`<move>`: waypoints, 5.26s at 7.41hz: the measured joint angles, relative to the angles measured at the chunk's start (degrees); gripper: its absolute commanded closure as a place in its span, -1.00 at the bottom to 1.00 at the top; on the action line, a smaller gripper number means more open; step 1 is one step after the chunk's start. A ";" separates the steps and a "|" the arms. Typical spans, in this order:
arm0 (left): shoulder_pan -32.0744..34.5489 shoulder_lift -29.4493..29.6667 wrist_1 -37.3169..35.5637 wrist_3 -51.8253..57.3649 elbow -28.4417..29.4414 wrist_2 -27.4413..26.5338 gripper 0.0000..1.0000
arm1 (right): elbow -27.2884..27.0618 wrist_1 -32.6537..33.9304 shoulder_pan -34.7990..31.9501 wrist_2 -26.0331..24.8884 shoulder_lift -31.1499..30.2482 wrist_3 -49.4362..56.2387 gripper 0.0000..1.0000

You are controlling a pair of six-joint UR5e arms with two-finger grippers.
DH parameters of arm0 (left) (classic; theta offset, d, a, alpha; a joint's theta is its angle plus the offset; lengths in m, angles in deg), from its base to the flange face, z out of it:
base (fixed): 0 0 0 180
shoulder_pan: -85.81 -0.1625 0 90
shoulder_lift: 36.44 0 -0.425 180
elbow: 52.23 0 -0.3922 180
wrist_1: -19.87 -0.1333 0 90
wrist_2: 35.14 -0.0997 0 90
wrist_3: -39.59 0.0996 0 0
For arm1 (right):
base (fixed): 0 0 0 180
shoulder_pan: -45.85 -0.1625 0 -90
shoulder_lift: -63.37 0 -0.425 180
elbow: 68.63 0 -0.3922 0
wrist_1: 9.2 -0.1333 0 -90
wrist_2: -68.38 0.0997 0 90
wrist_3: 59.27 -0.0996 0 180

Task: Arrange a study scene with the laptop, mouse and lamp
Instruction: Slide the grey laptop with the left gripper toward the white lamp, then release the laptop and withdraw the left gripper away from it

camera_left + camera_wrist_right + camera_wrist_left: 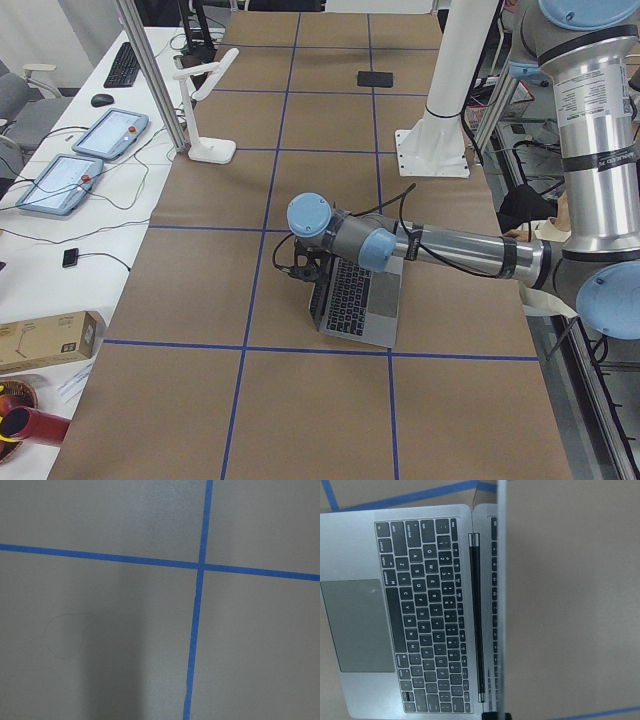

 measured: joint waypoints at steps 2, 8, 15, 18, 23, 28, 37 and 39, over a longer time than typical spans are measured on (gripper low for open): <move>0.13 8.93 -6.41 -0.85 -0.09 0.03 1.00 | -0.03 0.06 0.00 0.01 -1.33 0.06 -1.00; -7.74 36.27 -12.95 -21.79 2.55 -6.08 1.00 | 0.08 0.53 0.00 -0.56 -3.30 0.09 -1.00; -23.37 58.02 -9.20 -39.48 15.52 -29.24 1.00 | -0.07 0.63 -0.01 -0.22 -5.13 0.09 -1.00; -28.58 60.71 0.64 -43.33 23.08 -37.96 1.00 | -0.05 0.63 -0.01 -0.23 -5.88 0.09 -1.00; -32.49 60.89 9.63 -43.70 30.08 -47.73 1.00 | 0.25 0.70 0.00 -0.21 -6.10 0.09 -1.00; -32.68 60.93 10.72 -42.11 32.69 -50.57 -1.00 | 0.34 0.72 0.00 -0.15 -6.10 0.09 -1.00; -28.76 36.74 -1.15 -3.58 -0.63 -45.96 -1.00 | 4.41 0.60 0.14 3.90 -2.33 -5.13 -1.00; -23.28 30.11 -2.33 17.87 -2.42 -39.23 -1.00 | 6.81 0.56 0.17 9.63 -2.55 -7.19 -1.00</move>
